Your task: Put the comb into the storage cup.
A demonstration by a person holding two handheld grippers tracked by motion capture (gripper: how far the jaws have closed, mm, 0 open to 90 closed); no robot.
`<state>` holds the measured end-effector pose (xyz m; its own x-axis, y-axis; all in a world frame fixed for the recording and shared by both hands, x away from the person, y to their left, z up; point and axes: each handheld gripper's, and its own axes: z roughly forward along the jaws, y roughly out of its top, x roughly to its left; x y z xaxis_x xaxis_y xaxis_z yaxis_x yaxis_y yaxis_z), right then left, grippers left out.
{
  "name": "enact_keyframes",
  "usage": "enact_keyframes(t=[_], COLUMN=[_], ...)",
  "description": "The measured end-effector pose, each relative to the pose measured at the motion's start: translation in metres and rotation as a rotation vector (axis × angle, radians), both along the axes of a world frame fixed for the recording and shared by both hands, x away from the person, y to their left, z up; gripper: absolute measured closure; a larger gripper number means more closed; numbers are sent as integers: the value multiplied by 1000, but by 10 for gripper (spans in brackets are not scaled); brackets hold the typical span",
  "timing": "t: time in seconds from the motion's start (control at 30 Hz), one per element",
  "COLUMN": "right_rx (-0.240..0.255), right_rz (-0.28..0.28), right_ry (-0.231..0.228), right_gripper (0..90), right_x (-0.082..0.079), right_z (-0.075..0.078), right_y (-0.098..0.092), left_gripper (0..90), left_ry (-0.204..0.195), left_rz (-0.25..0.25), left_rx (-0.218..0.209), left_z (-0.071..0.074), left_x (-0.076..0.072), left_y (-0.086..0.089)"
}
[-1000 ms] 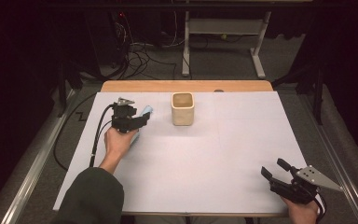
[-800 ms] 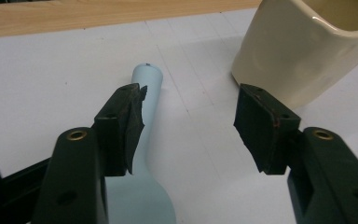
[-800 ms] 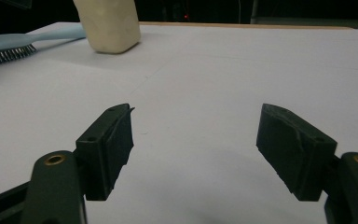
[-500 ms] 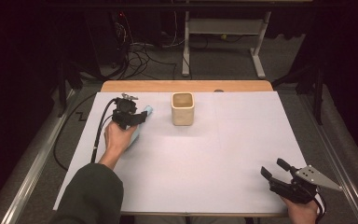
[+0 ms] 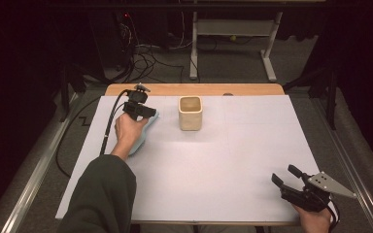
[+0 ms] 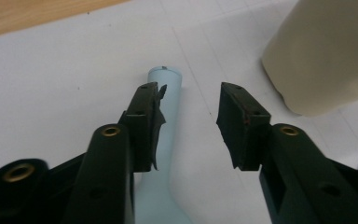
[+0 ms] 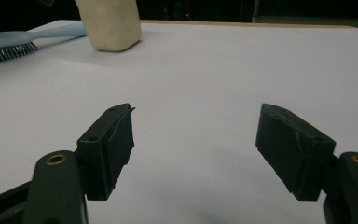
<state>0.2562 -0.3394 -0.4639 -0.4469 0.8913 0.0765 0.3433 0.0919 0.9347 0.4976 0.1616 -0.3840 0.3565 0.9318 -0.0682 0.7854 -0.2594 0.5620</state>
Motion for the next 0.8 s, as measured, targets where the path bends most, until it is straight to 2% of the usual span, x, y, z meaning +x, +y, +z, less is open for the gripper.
enact_keyframes(t=[0.17,0.2,0.23,0.4,0.5,0.7,0.8], right_rx=[-6,-10,-10,-19,-18,-18,-19], right_rz=[-5,-8,-3,9,5,4,4], right_ry=[2,-28,-33,-21,-19,-16,-12], right_gripper=[296,313,313,311,310,309,308], right_x=[1,-1,-1,0,0,0,0], right_z=[0,1,2,1,1,1,0], right_y=[1,3,4,5,4,4,4], left_gripper=[752,786,798,833,850,888,891], left_ry=[35,52,65,98,108,150,165], left_rz=[51,64,75,121,150,170,172], left_rx=[-26,-27,-32,-32,-14,-5,-14], left_z=[-11,-14,-17,-23,-26,-35,-39], left_x=[12,15,17,24,27,33,35], left_y=[6,7,7,10,13,17,17])
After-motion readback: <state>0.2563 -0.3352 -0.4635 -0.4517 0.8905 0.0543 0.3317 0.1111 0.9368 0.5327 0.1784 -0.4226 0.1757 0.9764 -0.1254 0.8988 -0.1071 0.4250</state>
